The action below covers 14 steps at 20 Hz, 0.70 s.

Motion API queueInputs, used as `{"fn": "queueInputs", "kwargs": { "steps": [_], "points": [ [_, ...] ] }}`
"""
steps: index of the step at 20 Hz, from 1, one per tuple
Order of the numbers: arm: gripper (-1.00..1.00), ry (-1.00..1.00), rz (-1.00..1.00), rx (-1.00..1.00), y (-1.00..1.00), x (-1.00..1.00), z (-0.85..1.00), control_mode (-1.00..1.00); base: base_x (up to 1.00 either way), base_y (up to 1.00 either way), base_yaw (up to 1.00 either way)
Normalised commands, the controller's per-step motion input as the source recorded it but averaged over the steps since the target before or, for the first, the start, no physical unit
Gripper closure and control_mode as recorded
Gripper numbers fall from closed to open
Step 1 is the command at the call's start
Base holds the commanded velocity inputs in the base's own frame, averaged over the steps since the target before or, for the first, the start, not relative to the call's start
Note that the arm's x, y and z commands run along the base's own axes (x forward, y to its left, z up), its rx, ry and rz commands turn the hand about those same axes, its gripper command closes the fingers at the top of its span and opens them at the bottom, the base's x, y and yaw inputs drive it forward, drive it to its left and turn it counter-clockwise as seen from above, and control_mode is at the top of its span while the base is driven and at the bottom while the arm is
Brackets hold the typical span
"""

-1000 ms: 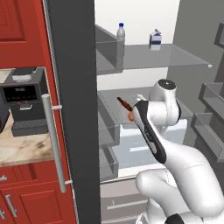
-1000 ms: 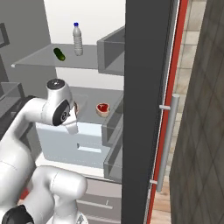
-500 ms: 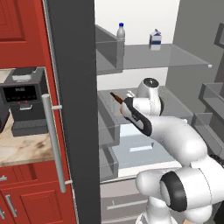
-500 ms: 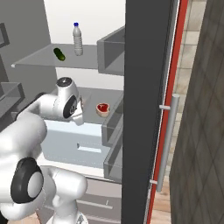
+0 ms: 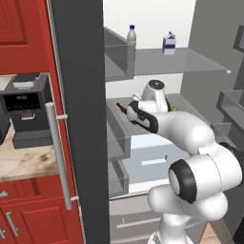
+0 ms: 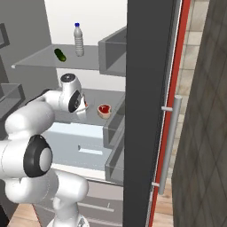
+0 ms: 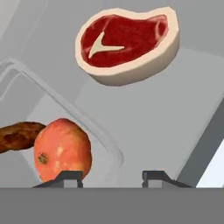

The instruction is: Place the tupperware on the second highest shelf of the fridge. Make space for the tupperware among the existing items by rearranging them on the shelves if needed. Close the fridge door when finished.

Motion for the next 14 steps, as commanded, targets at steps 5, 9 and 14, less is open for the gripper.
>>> {"fn": "queueInputs", "kwargs": {
  "steps": [5,9,14],
  "points": [
    [-1.00,-0.08,0.00,0.00,-0.01,-0.58,0.22,-1.00,0.00,0.00,0.00],
    [-1.00,-0.16,0.00,0.00,-0.15,-1.00,0.64,-1.00,0.00,0.00,0.00],
    [-1.00,-0.04,0.03,-0.01,-0.39,-1.00,0.54,-1.00,0.00,0.00,0.00]
  ]
}}
